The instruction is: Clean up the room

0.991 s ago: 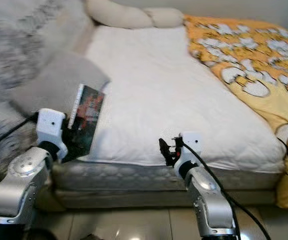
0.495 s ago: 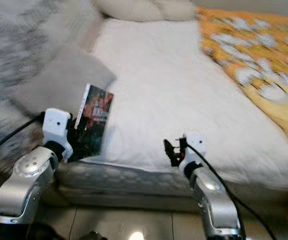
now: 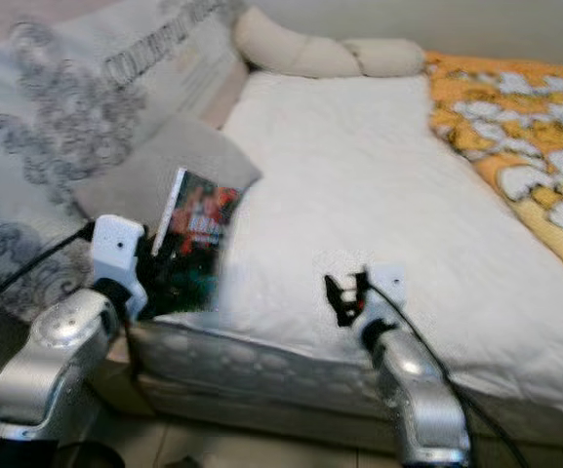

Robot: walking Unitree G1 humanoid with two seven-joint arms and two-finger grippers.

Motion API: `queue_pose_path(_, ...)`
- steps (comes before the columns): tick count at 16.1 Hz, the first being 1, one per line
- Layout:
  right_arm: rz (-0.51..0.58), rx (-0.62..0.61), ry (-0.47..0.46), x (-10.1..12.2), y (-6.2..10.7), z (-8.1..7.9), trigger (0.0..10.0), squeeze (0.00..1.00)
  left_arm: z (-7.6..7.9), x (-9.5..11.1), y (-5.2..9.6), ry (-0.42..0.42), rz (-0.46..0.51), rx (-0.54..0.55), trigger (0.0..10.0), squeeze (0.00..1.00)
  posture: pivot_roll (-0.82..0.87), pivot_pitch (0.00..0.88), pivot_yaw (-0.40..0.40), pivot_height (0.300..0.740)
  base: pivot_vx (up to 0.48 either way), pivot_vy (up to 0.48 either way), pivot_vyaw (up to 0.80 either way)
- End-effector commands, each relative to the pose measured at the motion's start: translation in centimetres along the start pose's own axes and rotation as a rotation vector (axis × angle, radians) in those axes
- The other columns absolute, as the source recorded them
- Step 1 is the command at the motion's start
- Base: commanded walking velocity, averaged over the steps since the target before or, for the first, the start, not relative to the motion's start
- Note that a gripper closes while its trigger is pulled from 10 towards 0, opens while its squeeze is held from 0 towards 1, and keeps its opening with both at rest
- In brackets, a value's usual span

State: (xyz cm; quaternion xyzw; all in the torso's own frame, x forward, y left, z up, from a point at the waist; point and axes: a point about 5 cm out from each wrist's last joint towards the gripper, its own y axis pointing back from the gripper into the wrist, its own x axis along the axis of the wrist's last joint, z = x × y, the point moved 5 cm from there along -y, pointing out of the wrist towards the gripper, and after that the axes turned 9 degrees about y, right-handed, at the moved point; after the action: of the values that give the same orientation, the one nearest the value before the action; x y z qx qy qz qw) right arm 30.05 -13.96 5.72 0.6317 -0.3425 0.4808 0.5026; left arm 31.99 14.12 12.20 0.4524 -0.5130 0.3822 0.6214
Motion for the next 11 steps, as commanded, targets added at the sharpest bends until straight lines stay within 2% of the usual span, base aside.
queue_pose_path(1,0.018,-0.003,0.009,0.71,-0.05,0.18,10.0,0.00,-0.04,1.40,-0.01,-0.009,0.051,0.000,10.0,0.00,0.03,0.000,0.015,0.740,0.322,0.000,0.00)
queue_pose_path(2,0.017,-0.007,-0.005,0.67,-0.03,0.21,10.0,0.00,0.04,1.37,-0.03,-0.007,0.051,-0.003,10.0,0.00,0.03,0.000,0.016,0.740,0.322,0.000,0.00)
queue_pose_path(5,0.014,-0.006,0.000,0.63,-0.02,0.31,10.0,0.00,0.20,1.28,-0.06,-0.006,0.047,-0.012,10.0,0.00,0.03,0.000,0.016,0.740,0.324,0.000,-0.67)
queue_pose_path(11,0.015,-0.005,0.012,0.67,-0.04,0.38,10.0,0.00,0.36,1.16,-0.08,-0.003,0.044,-0.019,10.0,0.00,0.03,0.000,0.013,0.740,0.322,0.000,0.00)
